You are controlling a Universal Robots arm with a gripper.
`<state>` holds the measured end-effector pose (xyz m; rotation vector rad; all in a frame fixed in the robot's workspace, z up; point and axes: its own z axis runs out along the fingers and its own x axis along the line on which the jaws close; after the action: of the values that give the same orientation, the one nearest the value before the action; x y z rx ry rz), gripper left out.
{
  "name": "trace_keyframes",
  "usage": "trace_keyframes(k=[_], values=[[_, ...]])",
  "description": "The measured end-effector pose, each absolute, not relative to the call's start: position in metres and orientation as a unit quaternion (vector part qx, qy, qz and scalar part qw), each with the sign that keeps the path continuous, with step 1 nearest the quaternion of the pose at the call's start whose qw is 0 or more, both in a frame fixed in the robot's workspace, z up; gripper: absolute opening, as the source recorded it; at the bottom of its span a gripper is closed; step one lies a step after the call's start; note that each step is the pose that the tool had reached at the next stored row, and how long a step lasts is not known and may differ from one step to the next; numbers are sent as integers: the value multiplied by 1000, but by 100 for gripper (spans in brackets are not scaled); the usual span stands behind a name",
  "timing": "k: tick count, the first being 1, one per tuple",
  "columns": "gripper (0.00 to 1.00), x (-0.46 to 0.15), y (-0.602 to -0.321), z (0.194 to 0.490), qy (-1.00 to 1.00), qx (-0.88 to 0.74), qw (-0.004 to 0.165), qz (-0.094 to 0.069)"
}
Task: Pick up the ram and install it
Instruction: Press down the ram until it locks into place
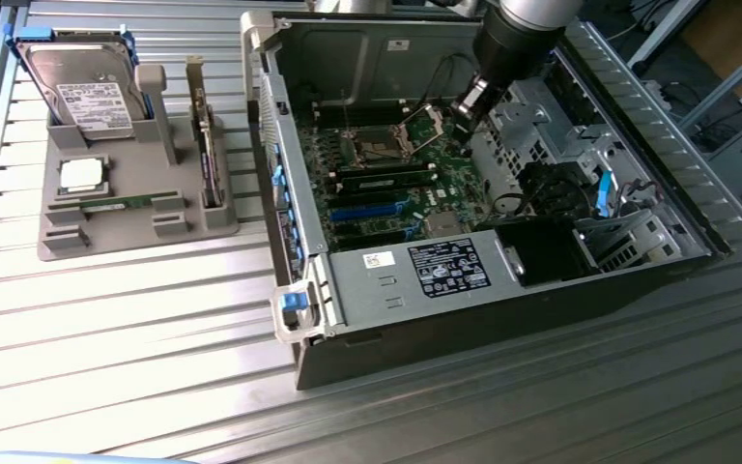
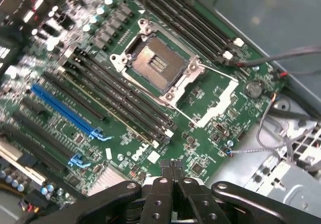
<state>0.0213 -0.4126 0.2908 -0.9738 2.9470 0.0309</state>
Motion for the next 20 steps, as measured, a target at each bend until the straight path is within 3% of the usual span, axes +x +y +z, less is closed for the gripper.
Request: trace_keyframes(k=[20], values=[[10,21,-413,291,997,-73,21,5]])
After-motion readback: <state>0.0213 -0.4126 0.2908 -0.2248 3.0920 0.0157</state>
